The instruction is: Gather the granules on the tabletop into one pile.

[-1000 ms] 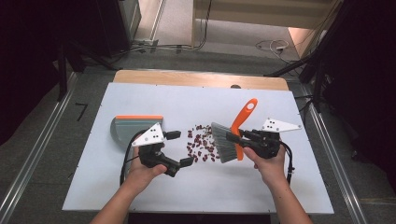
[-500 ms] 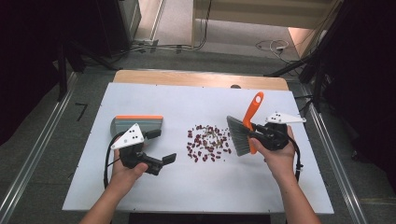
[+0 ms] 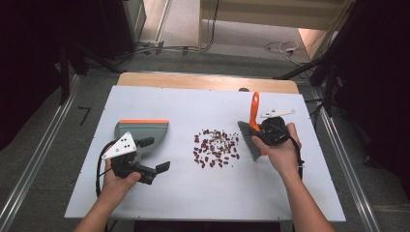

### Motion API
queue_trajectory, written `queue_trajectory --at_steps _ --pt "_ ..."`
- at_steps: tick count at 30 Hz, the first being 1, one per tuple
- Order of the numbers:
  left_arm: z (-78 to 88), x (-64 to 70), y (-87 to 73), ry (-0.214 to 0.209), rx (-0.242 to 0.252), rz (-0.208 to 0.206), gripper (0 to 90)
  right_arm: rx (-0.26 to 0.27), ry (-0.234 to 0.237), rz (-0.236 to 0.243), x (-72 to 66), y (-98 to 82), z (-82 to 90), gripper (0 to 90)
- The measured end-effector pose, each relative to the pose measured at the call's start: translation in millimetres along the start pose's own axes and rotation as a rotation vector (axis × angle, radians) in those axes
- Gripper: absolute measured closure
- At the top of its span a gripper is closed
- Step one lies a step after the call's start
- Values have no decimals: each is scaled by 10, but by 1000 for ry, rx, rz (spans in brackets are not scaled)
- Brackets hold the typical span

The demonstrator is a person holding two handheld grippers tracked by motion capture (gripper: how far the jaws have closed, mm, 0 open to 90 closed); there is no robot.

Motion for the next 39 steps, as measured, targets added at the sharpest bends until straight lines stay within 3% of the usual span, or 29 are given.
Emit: queue_trajectory --at_steps 6,13,17,20,28,39 --pt "34 -34 -37 7 -1 11 0 -33 -48 -5 -4 95 -119 678" --pt "44 -42 -54 9 -3 14 0 -104 -118 0 -54 187 -410 683" --pt "60 -53 -62 11 2 18 0 -132 -146 29 -148 221 -532 686" --pt "63 -56 -70 11 4 20 0 -136 -133 49 -237 248 -579 687" --pt "46 -48 -78 9 -1 20 0 -130 -98 35 -308 247 -596 689" --pt "46 -45 -83 14 -1 15 0 -138 -69 100 -510 266 -611 689"
Point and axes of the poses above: each handheld gripper's, and its own axes: z roughly backward along the jaws, y roughly out of its top, x roughly to its right, the point moved 3 cm from there along -z, roughly forward along the jaws, and after that the axes turned 2 degrees about -y, right-handed, at the moved point
